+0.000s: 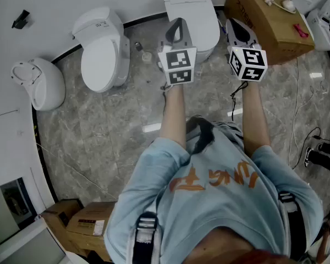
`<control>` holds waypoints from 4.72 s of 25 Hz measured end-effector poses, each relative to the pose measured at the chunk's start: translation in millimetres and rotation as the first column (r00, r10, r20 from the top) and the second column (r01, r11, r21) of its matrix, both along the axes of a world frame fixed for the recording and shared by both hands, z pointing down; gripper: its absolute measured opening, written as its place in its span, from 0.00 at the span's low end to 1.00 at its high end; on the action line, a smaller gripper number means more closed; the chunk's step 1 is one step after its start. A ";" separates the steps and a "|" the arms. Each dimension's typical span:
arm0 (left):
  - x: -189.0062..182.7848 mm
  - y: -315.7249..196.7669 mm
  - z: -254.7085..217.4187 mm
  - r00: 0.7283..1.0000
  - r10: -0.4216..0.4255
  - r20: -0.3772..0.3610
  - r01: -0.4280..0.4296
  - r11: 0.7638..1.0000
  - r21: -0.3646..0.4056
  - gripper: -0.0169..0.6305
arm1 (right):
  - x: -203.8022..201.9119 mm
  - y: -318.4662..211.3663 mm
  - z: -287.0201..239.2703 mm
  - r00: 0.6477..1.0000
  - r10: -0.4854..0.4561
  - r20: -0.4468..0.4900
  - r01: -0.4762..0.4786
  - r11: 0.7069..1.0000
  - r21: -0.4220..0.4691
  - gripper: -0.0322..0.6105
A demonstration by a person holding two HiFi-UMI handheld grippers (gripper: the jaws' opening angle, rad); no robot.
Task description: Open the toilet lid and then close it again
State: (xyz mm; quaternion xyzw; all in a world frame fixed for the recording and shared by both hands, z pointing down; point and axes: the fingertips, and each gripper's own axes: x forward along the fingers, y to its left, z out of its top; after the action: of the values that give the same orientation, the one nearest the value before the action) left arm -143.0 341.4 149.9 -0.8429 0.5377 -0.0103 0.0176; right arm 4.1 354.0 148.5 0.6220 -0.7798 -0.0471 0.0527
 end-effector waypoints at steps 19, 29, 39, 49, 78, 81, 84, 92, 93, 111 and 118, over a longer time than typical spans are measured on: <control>-60.8 -19.5 55.5 0.995 -0.061 -0.078 0.051 0.991 -0.126 0.06 | 10.0 6.7 33.5 0.947 0.138 0.292 -0.128 0.990 -0.054 0.07; -44.1 -26.5 52.4 0.997 -0.003 -0.080 -0.006 0.994 -0.107 0.06 | 49.0 11.7 27.9 0.912 0.229 0.339 -0.223 0.973 -0.058 0.07; -56.6 -73.1 52.7 0.997 -0.079 0.005 0.079 0.991 -0.106 0.06 | 32.5 -40.2 24.8 0.933 0.121 0.339 -0.112 0.993 -0.046 0.07; -50.8 -127.7 83.6 0.992 -0.098 0.075 0.109 0.983 -0.150 0.06 | 15.0 -126.2 66.0 0.921 0.048 0.386 -0.002 0.993 -0.119 0.07; 94.9 -396.8 152.2 0.989 -0.112 0.099 0.138 0.939 -0.316 0.06 | 123.6 -442.3 134.8 0.977 -0.122 0.175 0.156 0.968 -0.195 0.07; 100.7 -393.6 195.3 0.987 -0.087 0.132 0.133 0.911 -0.390 0.06 | 128.2 -445.4 176.1 0.979 -0.109 0.175 0.152 0.955 -0.256 0.07; 111.7 -372.2 239.9 0.982 -0.021 0.189 0.109 0.877 -0.468 0.06 | 133.5 -428.2 222.8 0.982 -0.092 0.165 0.144 0.930 -0.337 0.07; 118.8 -338.2 349.5 0.946 0.121 0.301 0.092 0.790 -0.607 0.06 | 137.0 -393.2 318.7 0.986 -0.122 0.116 0.163 0.862 -0.480 0.07; 121.0 -335.7 360.9 0.940 0.143 0.310 0.084 0.783 -0.616 0.06 | 137.5 -388.6 330.8 0.986 -0.127 0.111 0.166 0.852 -0.496 0.07; 147.9 -260.3 569.3 0.758 0.516 0.400 -0.054 0.660 -0.750 0.24 | 81.9 -287.8 539.9 0.842 -0.537 -0.042 0.329 0.575 -0.749 0.29; 143.8 -240.9 618.0 0.616 0.626 0.479 -0.113 0.671 -0.733 0.48 | 66.3 -258.4 602.1 0.672 -0.723 -0.161 0.356 0.505 -0.786 0.50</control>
State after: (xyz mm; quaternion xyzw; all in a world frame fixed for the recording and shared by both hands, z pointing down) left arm 0.8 100.4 767.9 -0.8229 0.2504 -0.5058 -0.0659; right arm 70.4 95.6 750.6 0.2340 -0.8559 0.0865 0.4530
